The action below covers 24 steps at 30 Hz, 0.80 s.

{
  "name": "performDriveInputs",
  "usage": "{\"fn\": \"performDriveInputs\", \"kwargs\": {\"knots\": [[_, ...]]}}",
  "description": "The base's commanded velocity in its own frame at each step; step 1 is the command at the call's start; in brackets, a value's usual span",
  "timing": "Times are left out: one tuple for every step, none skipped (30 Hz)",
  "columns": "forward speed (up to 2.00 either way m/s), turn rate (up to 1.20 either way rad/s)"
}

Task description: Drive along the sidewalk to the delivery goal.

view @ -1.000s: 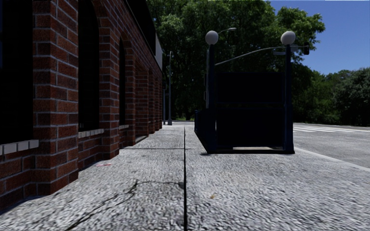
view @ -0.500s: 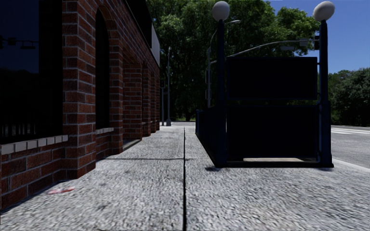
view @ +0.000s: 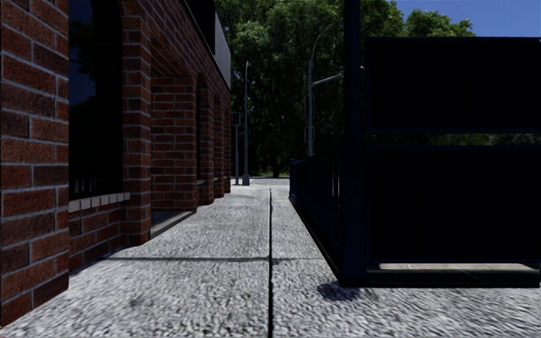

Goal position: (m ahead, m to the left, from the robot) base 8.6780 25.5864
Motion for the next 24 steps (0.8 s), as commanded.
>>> {"fn": "performDriveInputs", "kwargs": {"knots": [[2.00,0.00],[2.00,0.00],[2.00,0.00],[2.00,0.00],[2.00,0.00],[2.00,0.00],[2.00,0.00],[2.00,0.00],[2.00,0.00],[2.00,0.01],[2.00,0.16],[2.00,0.16],[2.00,0.25],[2.00,0.27],[2.00,0.27],[2.00,0.27],[2.00,0.18],[2.00,0.00],[2.00,0.00],[2.00,0.00],[2.00,0.00],[2.00,0.00],[2.00,0.00],[2.00,0.00]]}}
